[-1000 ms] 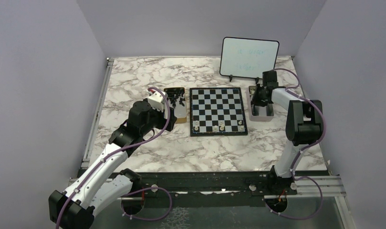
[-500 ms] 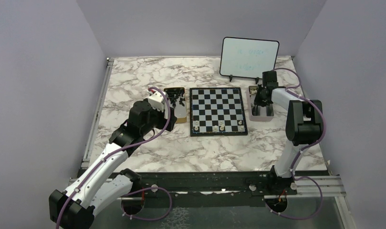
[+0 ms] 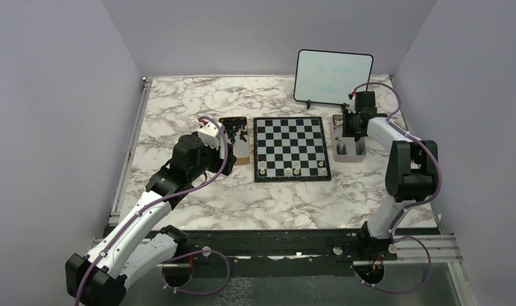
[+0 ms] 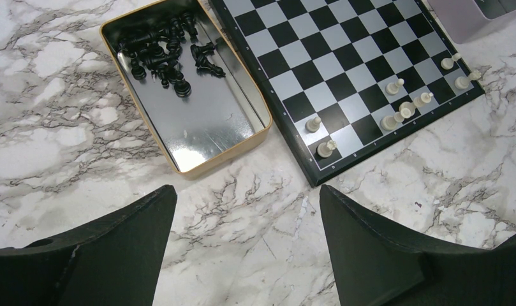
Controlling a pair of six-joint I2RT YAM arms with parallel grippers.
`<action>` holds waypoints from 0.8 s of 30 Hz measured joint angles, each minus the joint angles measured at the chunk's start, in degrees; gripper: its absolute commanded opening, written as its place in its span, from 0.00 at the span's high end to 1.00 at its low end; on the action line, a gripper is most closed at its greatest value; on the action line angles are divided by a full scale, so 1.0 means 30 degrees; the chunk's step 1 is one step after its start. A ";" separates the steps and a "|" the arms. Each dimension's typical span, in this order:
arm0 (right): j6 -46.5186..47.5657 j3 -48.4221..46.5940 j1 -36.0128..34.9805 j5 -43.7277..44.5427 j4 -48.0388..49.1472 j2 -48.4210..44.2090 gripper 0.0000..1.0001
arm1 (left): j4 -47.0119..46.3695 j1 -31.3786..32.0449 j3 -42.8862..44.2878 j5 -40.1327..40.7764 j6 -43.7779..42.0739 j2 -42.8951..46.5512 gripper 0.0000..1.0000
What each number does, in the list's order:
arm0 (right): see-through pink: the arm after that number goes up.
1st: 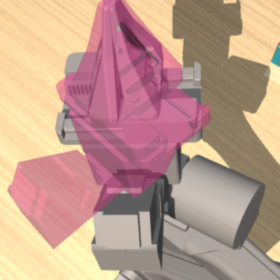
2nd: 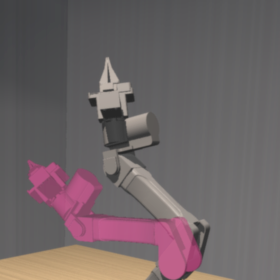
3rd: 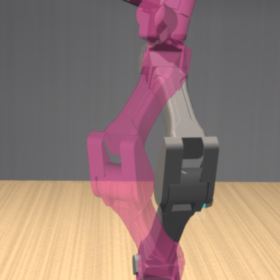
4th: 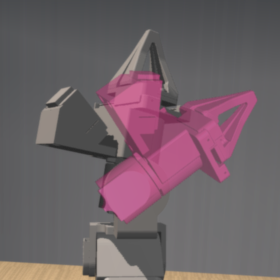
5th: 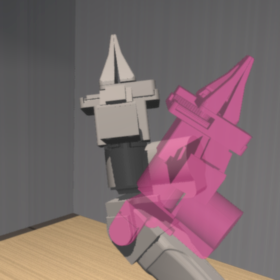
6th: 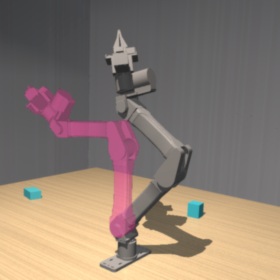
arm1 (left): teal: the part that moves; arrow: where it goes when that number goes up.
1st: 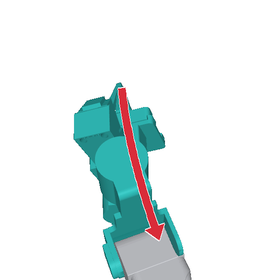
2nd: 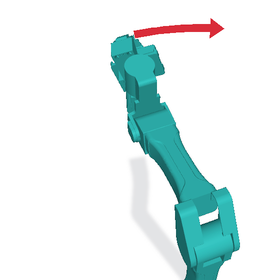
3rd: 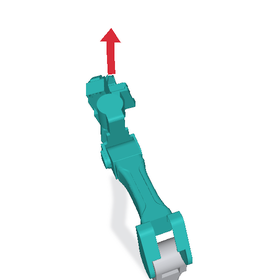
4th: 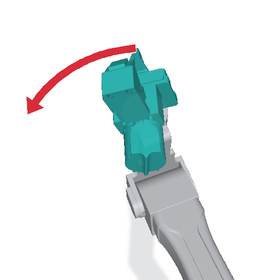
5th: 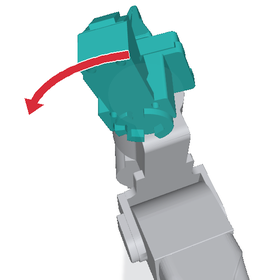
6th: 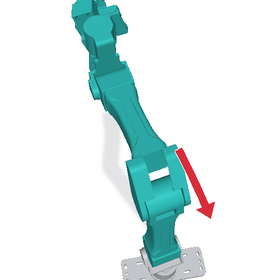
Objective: Set up the chess pieces on the board
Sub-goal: Pick up the chess piece from the storage box.
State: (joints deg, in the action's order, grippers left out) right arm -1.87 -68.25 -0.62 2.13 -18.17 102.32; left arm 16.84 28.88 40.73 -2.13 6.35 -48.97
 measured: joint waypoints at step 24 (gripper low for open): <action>0.2841 -0.1290 0.0408 -0.1523 -0.0379 0.2521 0.67 | -0.0007 0.0000 -0.0015 0.0000 -0.0007 -0.0044 0.16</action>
State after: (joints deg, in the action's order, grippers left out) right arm 6.66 -72.12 0.60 -2.44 -19.31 109.89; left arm 16.82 28.88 40.69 -2.13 6.33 -49.10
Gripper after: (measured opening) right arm 0.350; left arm 0.835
